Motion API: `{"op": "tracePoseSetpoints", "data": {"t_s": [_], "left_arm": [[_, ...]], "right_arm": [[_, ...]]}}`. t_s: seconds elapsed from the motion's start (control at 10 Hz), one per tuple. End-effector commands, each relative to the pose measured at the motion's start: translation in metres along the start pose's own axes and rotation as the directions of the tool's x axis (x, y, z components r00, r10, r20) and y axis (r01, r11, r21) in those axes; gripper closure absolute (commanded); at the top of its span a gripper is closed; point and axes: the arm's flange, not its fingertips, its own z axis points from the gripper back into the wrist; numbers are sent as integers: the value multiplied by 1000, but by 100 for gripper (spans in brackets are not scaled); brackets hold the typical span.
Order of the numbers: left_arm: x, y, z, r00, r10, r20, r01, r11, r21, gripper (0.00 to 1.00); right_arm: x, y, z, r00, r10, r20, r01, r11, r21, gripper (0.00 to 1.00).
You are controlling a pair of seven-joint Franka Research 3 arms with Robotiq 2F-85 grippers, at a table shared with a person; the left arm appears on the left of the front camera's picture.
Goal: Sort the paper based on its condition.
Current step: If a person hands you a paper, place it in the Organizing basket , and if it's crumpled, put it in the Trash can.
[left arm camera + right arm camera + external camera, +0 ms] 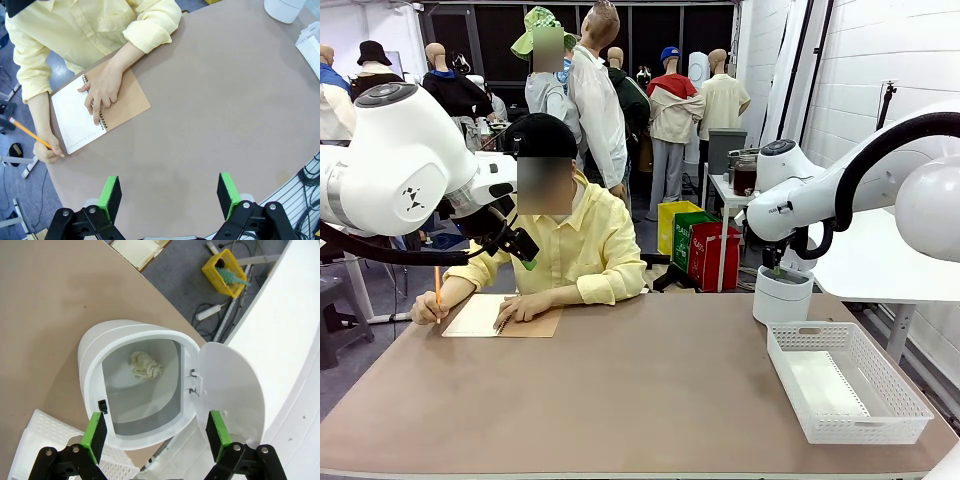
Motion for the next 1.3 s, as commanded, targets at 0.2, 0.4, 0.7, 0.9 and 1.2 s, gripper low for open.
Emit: {"op": "tracePoseSetpoints", "data": {"t_s": [0.2, 0.4, 0.7, 0.9, 1.2], "left_arm": [[-1, 1, 0, 1000, -7, 0, 7, 1000, 3, 0], [-1, 1, 0, 1000, -7, 0, 7, 1000, 3, 0], [-1, 1, 0, 1000, -7, 0, 7, 1000, 3, 0], [-1, 1, 0, 1000, -7, 0, 7, 1000, 3, 0], [-1, 1, 0, 1000, -7, 0, 7, 1000, 3, 0]], "right_arm": [[-2, 9, 20, 995, -23, 98, 17, 998, 62, 0], [-1, 20, 43, 984, -48, 172, 34, 996, 84, 0], [-19, 56, 80, 932, -3, 364, -72, 979, 193, 0], [-30, 82, 96, 883, 22, 469, -143, 964, 223, 0], [-35, 109, 112, 844, 43, 535, -214, 941, 262, 0]]}}
